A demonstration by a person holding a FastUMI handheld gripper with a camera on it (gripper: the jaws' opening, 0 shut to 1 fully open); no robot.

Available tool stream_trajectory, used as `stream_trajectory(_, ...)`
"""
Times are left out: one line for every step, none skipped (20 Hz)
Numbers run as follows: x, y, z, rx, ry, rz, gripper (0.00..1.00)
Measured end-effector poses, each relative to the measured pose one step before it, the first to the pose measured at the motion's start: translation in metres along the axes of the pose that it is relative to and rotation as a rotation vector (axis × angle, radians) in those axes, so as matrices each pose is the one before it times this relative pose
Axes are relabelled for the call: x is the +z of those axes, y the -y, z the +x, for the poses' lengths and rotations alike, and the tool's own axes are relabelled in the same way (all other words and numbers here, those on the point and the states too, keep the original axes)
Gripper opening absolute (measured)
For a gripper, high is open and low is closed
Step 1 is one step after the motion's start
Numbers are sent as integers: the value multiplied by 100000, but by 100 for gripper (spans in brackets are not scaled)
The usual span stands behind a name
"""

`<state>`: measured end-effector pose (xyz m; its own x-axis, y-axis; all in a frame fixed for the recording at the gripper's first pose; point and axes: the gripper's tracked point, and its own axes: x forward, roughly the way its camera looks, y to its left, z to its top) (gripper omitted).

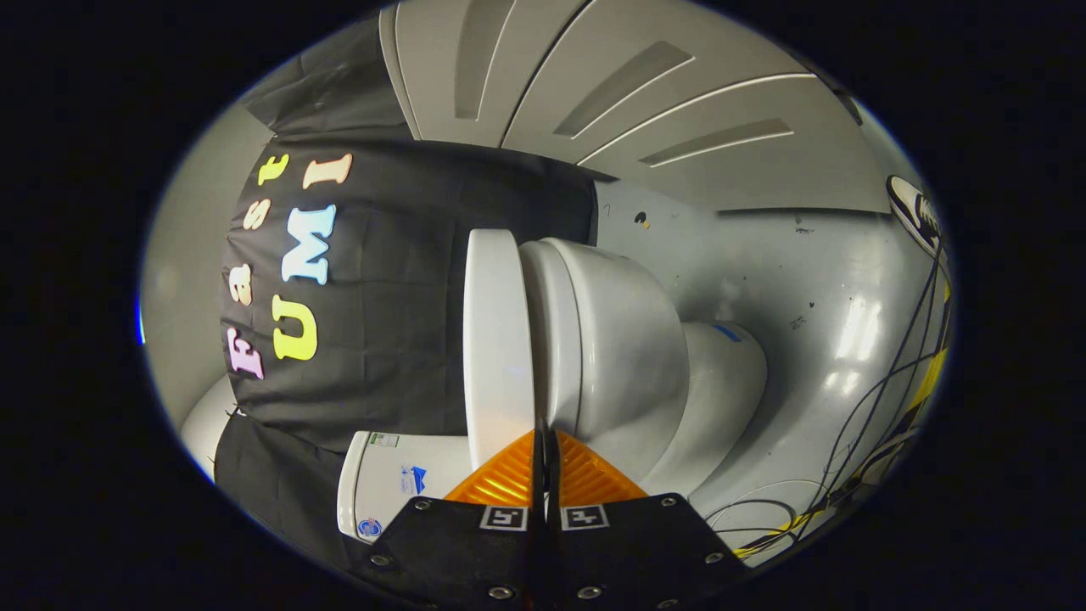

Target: Open the toilet lid.

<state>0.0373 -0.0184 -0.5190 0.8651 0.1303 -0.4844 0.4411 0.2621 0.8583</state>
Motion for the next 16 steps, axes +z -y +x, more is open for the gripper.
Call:
stream_trajectory(-20,-117,-17,-429,140,-862,0)
stream_trajectory(31,-41,-92,-529,260,-1695,0)
stream_trajectory(-6,-81,60,-597,273,-2185,0)
stream_trajectory(-77,-64,-41,-823,163,-2360,0)
stream_trajectory(64,-6,-38,-737,-68,-1932,0)
stream_trajectory(-4,-63,2,-641,-11,-1418,0)
stream_trajectory(41,2,-13,-615,8,-1525,0)
stream_trajectory(-51,-83,12,-791,-40,-1813,0)
stream_trajectory(-1,5,4,-807,-207,-2153,0)
stream_trajectory(-112,-48,-117,-1065,-57,-2474,0)
stream_trajectory(-28,-212,-80,-620,141,-2272,0)
stream_trajectory(37,-260,-186,-310,422,-2308,0)
stream_trajectory(109,-256,-169,-444,577,-2150,0)
stream_trajectory(68,-264,-65,-673,408,-2828,0)
stream_trajectory(112,-331,-182,-849,583,-2839,0)
stream_trajectory(115,-440,-222,-901,440,-2760,0)
